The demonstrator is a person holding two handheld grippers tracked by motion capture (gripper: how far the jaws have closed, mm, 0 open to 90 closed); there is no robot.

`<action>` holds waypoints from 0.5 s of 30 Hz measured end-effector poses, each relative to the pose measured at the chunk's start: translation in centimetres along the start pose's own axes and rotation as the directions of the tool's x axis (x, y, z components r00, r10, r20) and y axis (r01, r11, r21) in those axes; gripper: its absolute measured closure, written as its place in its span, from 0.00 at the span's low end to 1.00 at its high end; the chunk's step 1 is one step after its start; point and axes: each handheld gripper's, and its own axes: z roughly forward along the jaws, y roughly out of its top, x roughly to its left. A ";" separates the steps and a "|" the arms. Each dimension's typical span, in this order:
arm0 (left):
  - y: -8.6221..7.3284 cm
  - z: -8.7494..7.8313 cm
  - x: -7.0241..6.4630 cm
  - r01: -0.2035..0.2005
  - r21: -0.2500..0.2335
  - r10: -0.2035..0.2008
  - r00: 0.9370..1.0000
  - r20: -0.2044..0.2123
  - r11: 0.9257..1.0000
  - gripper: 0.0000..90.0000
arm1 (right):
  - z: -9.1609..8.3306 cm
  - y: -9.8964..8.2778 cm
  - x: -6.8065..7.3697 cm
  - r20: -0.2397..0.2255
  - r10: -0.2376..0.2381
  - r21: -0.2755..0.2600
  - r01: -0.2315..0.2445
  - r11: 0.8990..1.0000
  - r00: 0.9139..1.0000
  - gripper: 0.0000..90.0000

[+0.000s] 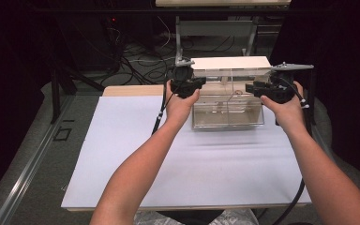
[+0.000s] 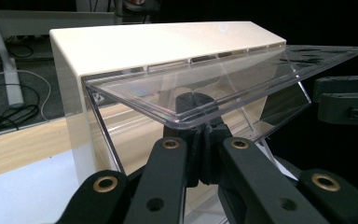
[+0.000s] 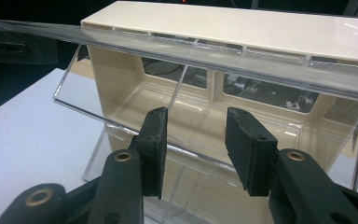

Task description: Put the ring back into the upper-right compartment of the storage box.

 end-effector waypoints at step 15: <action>-0.4 -0.3 -0.1 -0.011 0.001 0.011 1.000 0.012 1.000 1.00 | -2.1 -0.1 1.3 -0.027 -0.027 -0.017 0.027 1.000 0.999 0.80</action>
